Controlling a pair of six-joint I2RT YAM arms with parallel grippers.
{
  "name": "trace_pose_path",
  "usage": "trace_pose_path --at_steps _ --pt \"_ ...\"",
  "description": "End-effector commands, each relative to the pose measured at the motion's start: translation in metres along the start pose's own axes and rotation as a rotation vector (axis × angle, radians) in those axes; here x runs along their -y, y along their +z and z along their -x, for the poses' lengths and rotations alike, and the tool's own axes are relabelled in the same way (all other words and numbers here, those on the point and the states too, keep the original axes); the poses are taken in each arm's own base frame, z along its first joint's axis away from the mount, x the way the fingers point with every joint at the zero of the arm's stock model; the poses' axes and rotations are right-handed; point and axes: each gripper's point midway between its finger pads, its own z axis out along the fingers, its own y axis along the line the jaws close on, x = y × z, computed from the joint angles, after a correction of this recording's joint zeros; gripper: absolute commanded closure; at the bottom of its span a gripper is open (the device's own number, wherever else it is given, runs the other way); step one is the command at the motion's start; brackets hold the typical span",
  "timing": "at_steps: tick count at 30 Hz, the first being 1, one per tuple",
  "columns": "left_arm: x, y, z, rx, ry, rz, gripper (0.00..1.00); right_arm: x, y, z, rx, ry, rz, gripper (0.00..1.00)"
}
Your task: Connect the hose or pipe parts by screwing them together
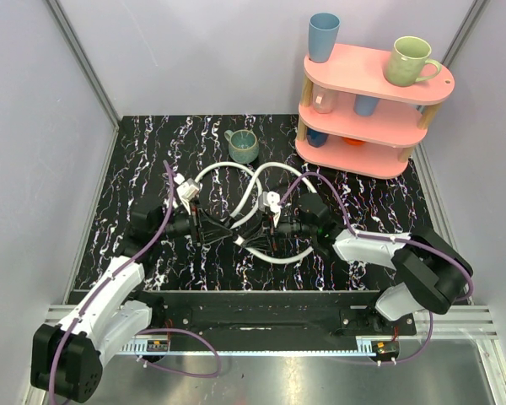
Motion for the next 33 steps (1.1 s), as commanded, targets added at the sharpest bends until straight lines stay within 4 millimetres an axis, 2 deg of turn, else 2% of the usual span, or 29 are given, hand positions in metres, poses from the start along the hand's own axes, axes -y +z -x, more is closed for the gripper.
trace_pose_path --at_steps 1,7,11,15,18,19,20,24,29,30,33 --pt "-0.028 -0.002 0.009 0.068 -0.01 0.136 1.0 -0.01 0.0 0.043 0.113 -0.084 0.028 0.7" --pt "-0.041 -0.001 0.013 0.073 -0.098 0.205 1.0 -0.015 -0.002 0.038 0.121 -0.059 0.04 0.72" --pt "-0.05 -0.002 0.02 0.095 -0.131 0.264 1.0 -0.009 -0.004 0.038 0.124 -0.051 -0.006 0.7" --pt "-0.058 -0.005 0.025 0.12 -0.182 0.333 1.0 0.005 -0.009 0.041 0.159 -0.068 -0.116 0.57" --pt "-0.063 -0.006 0.029 0.146 -0.246 0.37 1.0 0.017 -0.011 0.036 0.172 -0.11 -0.227 0.49" --pt "-0.064 -0.006 0.031 0.159 -0.262 0.383 1.0 0.015 -0.008 0.033 0.165 -0.138 -0.238 0.43" --pt "-0.064 -0.006 0.031 0.169 -0.292 0.387 1.0 0.021 -0.009 0.032 0.161 -0.154 -0.288 0.4" --pt "-0.064 -0.009 0.033 0.184 -0.379 0.419 1.0 0.021 0.004 0.018 0.108 -0.298 -0.35 0.25" --pt "-0.057 -0.015 0.039 0.21 -0.455 0.447 1.0 0.03 0.015 0.015 0.096 -0.378 -0.423 0.15" --pt "-0.057 -0.016 0.039 0.217 -0.468 0.452 1.0 0.034 0.019 0.009 0.075 -0.397 -0.43 0.15" --pt "-0.052 -0.019 0.044 0.248 -0.489 0.452 1.0 0.044 0.024 0.007 0.055 -0.437 -0.487 0.14"
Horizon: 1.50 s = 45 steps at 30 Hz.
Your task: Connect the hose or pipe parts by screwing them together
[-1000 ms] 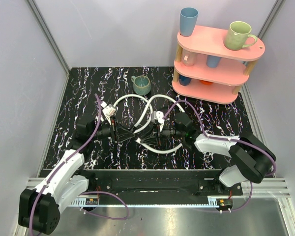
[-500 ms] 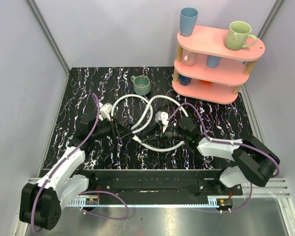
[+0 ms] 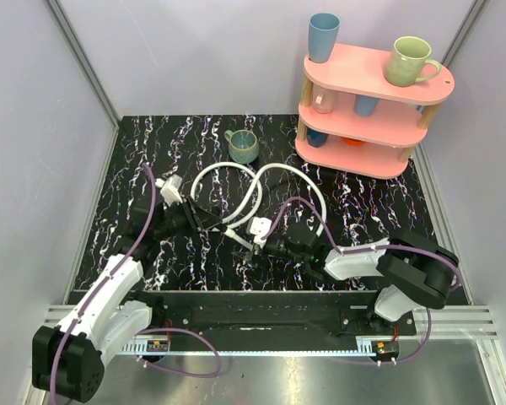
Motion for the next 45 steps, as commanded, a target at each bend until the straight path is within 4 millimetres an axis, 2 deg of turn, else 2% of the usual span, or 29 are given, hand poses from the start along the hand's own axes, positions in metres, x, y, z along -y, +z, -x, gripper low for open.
trace_pose_path --at_steps 1,12,18,23,26,27,29,30,32,33,34,35,36,39,43,44,45 --pt "0.033 -0.014 0.037 0.141 -0.026 -0.042 1.0 0.028 0.016 0.016 0.037 -0.143 -0.153 0.15" --pt "0.036 -0.024 0.035 0.147 -0.084 -0.027 1.0 0.031 0.034 0.019 0.029 -0.277 -0.189 0.19" --pt "0.037 -0.025 0.035 0.158 -0.127 -0.029 1.0 0.027 0.046 0.025 0.049 -0.304 -0.181 0.31" --pt "0.034 -0.023 0.031 0.151 -0.175 -0.03 1.0 0.032 0.05 0.034 0.077 -0.29 -0.213 0.37" --pt "0.032 -0.022 0.029 0.148 -0.196 -0.03 1.0 0.031 0.053 0.035 0.082 -0.287 -0.211 0.48" --pt "0.032 -0.022 0.029 0.15 -0.199 -0.029 1.0 0.031 0.053 0.035 0.084 -0.287 -0.215 0.59" --pt "0.032 -0.022 0.029 0.15 -0.202 -0.032 1.0 0.033 0.053 0.036 0.09 -0.288 -0.222 0.74" --pt "0.031 -0.021 0.027 0.142 -0.203 -0.036 1.0 0.033 0.052 0.038 0.097 -0.285 -0.226 0.85" --pt "0.035 -0.019 0.027 0.139 -0.178 -0.069 1.0 0.029 0.052 0.043 0.113 -0.271 -0.203 0.94" --pt "0.035 -0.017 0.02 0.109 -0.165 -0.094 1.0 0.02 0.054 0.047 0.131 -0.27 -0.155 1.0" --pt "0.042 -0.017 0.022 0.117 -0.102 -0.143 1.0 0.014 0.054 0.043 0.112 -0.26 -0.119 1.0" --pt "0.046 -0.016 0.021 0.114 -0.057 -0.179 1.0 0.01 0.053 0.05 0.123 -0.259 -0.095 1.0" --pt "0.049 -0.016 0.01 0.067 -0.018 -0.229 1.0 0.002 0.054 0.054 0.134 -0.26 -0.04 1.0" --pt "0.058 -0.02 -0.001 0.028 0.155 -0.327 1.0 -0.011 0.049 0.065 0.145 -0.221 0.079 1.0" --pt "0.066 -0.026 -0.009 0.002 0.321 -0.409 1.0 -0.016 0.036 0.08 0.168 -0.142 0.176 1.0" --pt "0.071 -0.03 -0.009 0.011 0.354 -0.434 1.0 -0.012 0.034 0.081 0.166 -0.129 0.184 1.0" --pt "0.074 -0.033 -0.012 0.013 0.394 -0.462 1.0 -0.017 0.032 0.085 0.174 -0.121 0.23 1.0"
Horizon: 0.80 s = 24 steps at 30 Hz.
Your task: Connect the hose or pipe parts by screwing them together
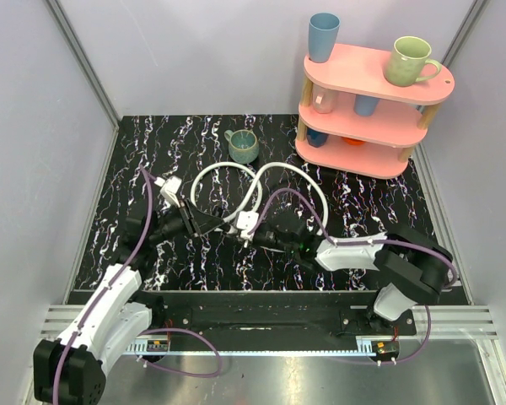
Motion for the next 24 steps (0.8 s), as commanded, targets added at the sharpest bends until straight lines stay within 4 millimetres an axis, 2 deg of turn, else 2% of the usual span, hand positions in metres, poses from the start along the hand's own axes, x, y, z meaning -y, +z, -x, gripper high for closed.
trace_pose_path --at_steps 1,5,10,13,18,20,23,24 --pt "0.05 -0.011 -0.002 -0.016 0.335 -0.284 1.0 -0.022 -0.005 0.083 0.227 0.047 0.247 1.0" --pt "0.066 -0.019 -0.009 -0.005 0.512 -0.381 1.0 -0.012 -0.017 0.081 0.262 0.121 0.298 1.0" --pt "0.08 -0.029 -0.022 -0.041 0.625 -0.491 1.0 -0.035 -0.027 0.083 0.238 0.19 0.486 1.0" --pt "0.081 -0.03 -0.026 -0.063 0.638 -0.513 1.0 -0.045 -0.034 0.09 0.237 0.217 0.562 1.0" --pt "0.08 -0.03 -0.033 -0.077 0.683 -0.55 1.0 -0.049 -0.042 0.096 0.235 0.239 0.598 1.0" --pt "0.086 -0.033 -0.034 -0.051 0.743 -0.579 1.0 -0.047 -0.042 0.091 0.213 0.257 0.594 1.0" --pt "0.082 -0.03 -0.03 -0.042 0.762 -0.557 1.0 -0.042 -0.039 0.085 0.199 0.267 0.567 1.0" --pt "0.081 -0.027 -0.029 -0.043 0.765 -0.548 1.0 -0.035 -0.035 0.081 0.186 0.273 0.522 0.98"
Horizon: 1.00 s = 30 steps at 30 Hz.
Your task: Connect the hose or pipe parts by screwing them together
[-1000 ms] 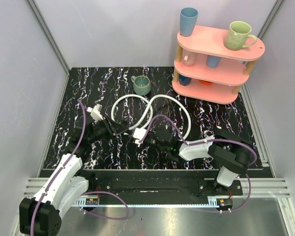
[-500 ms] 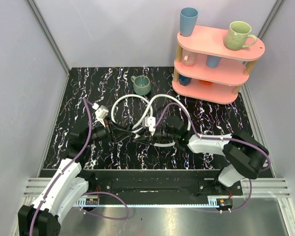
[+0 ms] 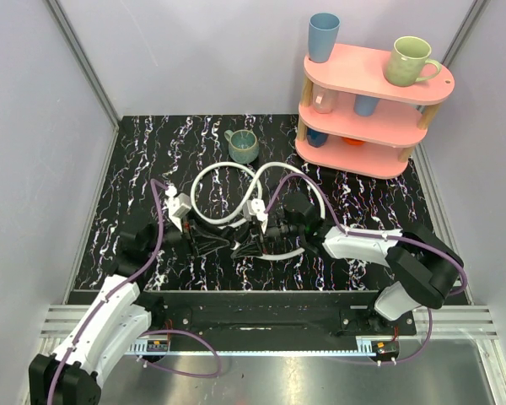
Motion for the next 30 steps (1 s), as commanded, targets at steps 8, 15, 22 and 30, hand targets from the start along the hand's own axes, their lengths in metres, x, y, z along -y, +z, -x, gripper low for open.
trace_pose_path --at_steps 8,15,22,30 --pt "-0.036 0.011 0.04 0.086 -0.059 0.179 1.0 0.032 -0.017 0.038 0.067 -0.076 -0.262 0.35" --pt "-0.066 -0.01 0.08 0.313 -0.299 0.485 1.0 0.036 -0.046 0.036 0.029 -0.097 -0.425 0.26" --pt "-0.097 -0.042 0.078 0.427 -0.601 0.789 1.0 0.049 -0.056 0.049 -0.018 -0.338 -0.708 0.26" --pt "-0.095 -0.032 0.057 0.373 -0.96 0.827 1.0 0.07 -0.037 0.051 -0.044 -0.543 -0.816 0.24"
